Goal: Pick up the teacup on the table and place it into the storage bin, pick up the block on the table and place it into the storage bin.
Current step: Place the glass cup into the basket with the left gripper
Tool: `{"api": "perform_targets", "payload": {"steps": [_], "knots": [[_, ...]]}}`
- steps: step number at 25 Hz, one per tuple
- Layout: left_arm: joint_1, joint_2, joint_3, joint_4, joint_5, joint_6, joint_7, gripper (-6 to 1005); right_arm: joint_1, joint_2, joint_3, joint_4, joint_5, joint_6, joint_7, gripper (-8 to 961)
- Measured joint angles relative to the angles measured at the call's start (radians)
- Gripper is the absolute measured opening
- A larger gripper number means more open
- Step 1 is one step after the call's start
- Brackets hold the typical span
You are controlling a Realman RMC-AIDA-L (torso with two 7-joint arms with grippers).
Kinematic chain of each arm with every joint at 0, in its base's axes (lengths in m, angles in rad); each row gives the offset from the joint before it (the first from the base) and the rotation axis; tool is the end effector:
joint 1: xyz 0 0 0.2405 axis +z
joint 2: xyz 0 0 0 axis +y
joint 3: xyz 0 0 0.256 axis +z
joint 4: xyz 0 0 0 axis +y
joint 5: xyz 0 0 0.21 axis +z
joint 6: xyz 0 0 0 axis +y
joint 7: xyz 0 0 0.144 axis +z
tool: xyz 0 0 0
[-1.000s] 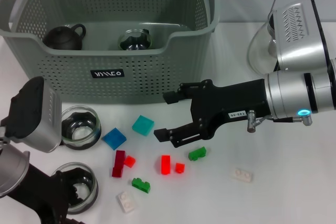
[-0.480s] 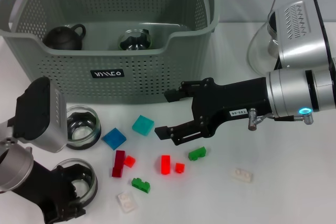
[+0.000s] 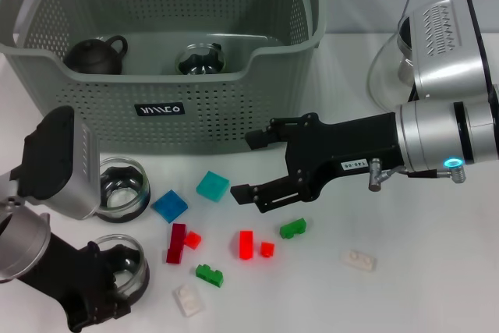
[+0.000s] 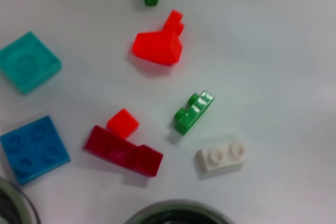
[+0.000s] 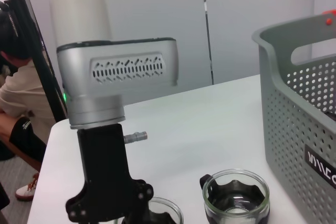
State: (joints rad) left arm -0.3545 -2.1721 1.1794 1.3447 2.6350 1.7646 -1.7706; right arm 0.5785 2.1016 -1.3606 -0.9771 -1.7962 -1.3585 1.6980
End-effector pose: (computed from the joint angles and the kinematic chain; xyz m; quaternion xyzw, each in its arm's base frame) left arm -0.2622 0.2727 -0.0007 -0.9693 -0.1615 0.1855 0.0067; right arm 0.1472 0.3424 -0.0534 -0.9804 0.1076 0.1621 0.0309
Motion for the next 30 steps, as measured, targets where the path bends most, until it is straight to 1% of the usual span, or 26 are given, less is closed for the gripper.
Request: {"api": "perform_targets", "payload": {"steps": [4,9,12,14,19,21,24,27,30], "knots": [[0.004,0.000,-0.002,0.011,-0.012,0.006,-0.013,48,0.000,0.000,0.000,0.001,0.000,0.001,-0.005,944],[0.008,-0.001,-0.004,0.018,-0.017,0.006,-0.017,47,-0.002,0.000,0.000,0.001,-0.001,0.001,-0.006,945],[0.008,-0.001,-0.023,0.029,-0.042,0.034,-0.022,47,-0.004,-0.001,0.000,0.002,-0.003,0.001,-0.007,945],[-0.004,0.000,-0.070,0.037,-0.083,0.084,-0.027,47,-0.005,-0.002,0.000,0.003,-0.003,0.002,-0.007,945],[-0.089,0.004,-0.353,0.002,-0.246,0.274,-0.059,47,-0.012,-0.007,0.000,0.008,-0.011,-0.004,-0.001,945],[-0.100,0.007,-0.387,0.003,-0.301,0.293,-0.105,46,-0.014,-0.010,0.002,0.016,-0.028,-0.010,0.005,945],[-0.116,0.009,-0.386,0.044,-0.362,0.285,-0.181,46,-0.016,-0.013,0.021,0.027,-0.077,-0.032,0.032,945],[-0.169,0.009,-0.413,0.067,-0.375,0.256,-0.218,46,-0.017,-0.014,0.054,0.036,-0.121,-0.063,0.054,945],[-0.246,0.027,-0.444,0.061,-0.373,0.182,-0.264,45,-0.022,-0.014,0.099,0.039,-0.148,-0.102,0.061,944]]}}
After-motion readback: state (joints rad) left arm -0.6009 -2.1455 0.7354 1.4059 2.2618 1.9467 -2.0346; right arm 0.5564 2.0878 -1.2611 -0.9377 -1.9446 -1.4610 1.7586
